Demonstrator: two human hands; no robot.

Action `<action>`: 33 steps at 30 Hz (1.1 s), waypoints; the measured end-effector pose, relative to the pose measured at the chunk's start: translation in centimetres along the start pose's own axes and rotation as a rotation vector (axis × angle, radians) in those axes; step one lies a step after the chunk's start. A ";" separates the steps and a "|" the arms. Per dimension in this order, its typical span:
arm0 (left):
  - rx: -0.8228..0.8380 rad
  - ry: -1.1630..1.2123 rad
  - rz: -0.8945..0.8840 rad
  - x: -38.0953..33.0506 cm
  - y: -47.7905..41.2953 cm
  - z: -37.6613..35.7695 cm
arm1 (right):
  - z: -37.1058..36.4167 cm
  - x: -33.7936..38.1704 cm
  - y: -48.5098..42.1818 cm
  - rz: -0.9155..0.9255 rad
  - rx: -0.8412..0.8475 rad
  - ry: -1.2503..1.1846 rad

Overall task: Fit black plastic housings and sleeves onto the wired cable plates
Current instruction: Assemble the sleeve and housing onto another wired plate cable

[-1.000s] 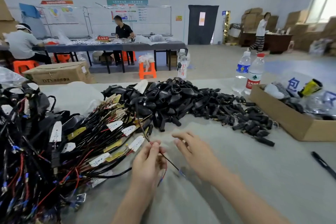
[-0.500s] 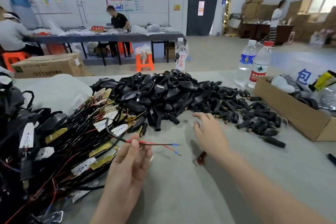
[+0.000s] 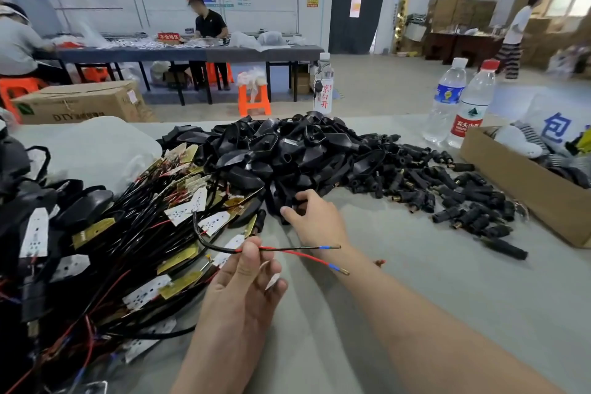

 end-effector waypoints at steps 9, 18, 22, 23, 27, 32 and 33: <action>-0.062 -0.061 -0.023 -0.6 0.3 0.4 | 1.4 -1.8 2.0 -0.094 0.088 -0.282; -0.024 -0.153 -0.020 0.1 1.3 -0.2 | 7.6 -5.7 10.8 -0.205 0.083 -0.643; 0.046 -0.220 -0.012 0.6 2.0 -1.0 | 8.1 -7.0 12.6 -0.257 0.047 -0.716; 0.059 -0.236 -0.014 0.7 2.1 -1.1 | 8.1 -7.3 12.9 -0.259 0.032 -0.699; 0.085 -0.260 -0.052 1.1 2.2 -1.2 | 8.2 -7.6 13.2 -0.191 -0.002 -0.565; 0.066 -0.475 -0.175 0.5 1.9 -1.1 | 8.2 -8.0 12.8 -0.177 0.036 -0.630; 0.069 -0.537 -0.206 0.4 1.9 -1.2 | 8.1 -8.1 12.6 -0.176 0.051 -0.675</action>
Point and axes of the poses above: each hand's wrist, its own y-axis away from the middle knuckle, its own z-axis out of the back of the hand, x = y × z, the point moved 7 cm from there along -y, towards the middle knuckle, and after that the axes turned 5 degrees about -z, right-handed, at the moved point
